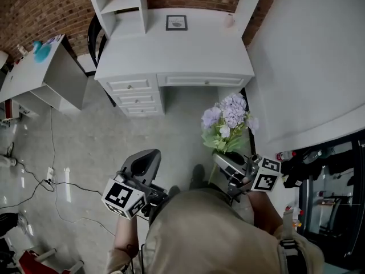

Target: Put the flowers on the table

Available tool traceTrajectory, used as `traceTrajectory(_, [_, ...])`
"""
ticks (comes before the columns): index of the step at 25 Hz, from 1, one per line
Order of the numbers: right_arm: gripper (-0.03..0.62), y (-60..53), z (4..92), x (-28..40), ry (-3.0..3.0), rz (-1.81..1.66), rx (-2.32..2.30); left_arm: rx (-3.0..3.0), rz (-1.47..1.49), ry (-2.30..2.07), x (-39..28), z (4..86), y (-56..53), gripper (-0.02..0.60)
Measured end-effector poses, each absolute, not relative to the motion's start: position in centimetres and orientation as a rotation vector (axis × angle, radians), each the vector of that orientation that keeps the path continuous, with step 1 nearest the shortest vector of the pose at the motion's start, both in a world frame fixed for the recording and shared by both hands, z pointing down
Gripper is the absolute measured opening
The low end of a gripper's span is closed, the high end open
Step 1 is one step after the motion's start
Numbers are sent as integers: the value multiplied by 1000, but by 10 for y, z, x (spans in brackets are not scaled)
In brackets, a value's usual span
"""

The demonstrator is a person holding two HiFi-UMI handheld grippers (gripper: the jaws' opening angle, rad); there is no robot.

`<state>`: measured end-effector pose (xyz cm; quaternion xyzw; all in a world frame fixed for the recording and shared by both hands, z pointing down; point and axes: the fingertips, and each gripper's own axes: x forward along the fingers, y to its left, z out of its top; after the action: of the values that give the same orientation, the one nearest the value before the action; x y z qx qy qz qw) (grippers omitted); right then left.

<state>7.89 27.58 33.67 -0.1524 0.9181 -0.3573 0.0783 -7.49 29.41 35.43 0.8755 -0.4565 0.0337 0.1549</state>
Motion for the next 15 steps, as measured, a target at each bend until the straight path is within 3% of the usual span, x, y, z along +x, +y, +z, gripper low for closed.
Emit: traceTrajectory(15, [44, 204, 341, 117, 2747, -1096, -411, 2496, 144, -1339, -35, 344, 221, 11])
